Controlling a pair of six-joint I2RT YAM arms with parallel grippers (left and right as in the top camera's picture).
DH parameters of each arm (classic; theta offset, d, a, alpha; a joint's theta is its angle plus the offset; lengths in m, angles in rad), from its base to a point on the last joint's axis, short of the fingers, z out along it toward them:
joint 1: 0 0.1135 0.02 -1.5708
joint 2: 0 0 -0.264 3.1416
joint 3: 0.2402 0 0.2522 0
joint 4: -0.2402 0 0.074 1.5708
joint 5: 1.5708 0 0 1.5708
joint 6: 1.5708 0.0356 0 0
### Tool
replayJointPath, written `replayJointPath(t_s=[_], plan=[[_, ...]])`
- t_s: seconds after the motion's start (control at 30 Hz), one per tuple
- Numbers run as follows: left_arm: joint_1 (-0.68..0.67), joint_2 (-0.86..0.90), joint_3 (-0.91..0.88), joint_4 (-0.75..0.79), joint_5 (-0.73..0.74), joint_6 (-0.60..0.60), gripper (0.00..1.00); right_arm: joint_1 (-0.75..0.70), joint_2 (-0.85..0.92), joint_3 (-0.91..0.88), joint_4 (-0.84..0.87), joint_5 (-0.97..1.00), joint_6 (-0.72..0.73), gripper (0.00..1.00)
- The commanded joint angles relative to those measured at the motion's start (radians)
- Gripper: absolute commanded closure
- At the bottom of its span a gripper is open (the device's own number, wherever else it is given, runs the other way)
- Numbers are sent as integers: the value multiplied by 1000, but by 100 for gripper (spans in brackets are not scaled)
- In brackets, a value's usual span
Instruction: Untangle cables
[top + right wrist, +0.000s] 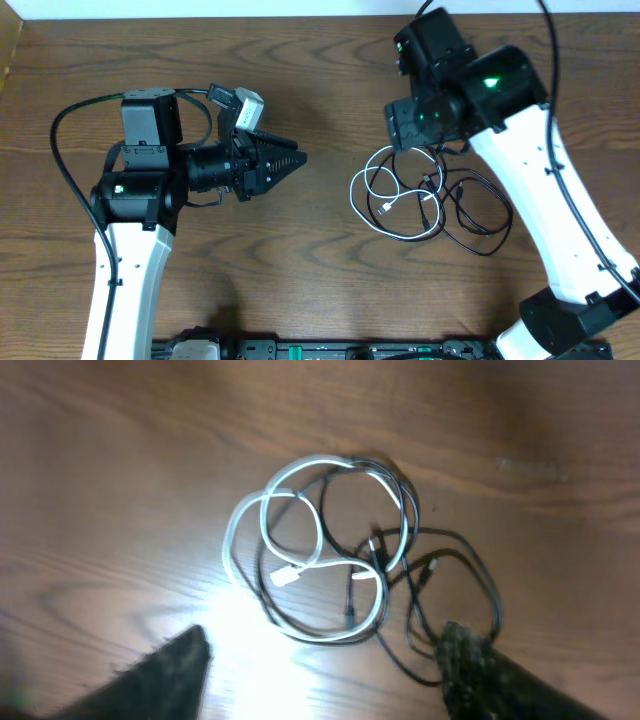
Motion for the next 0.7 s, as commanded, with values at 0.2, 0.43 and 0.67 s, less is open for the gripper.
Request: replayJointPath(t_s=[0.2,0.43,0.67], plan=[[-2,6,12,-6,-4,-2,64,-6,19,-248,59,2,-315,14],[-2,6,12,-11,-4,-2,63,-23,19,-413,178,-112,-524,13],[-2,6,12,-14,-4,-1,63,-54,19,-543,288,-185,-658,13]])
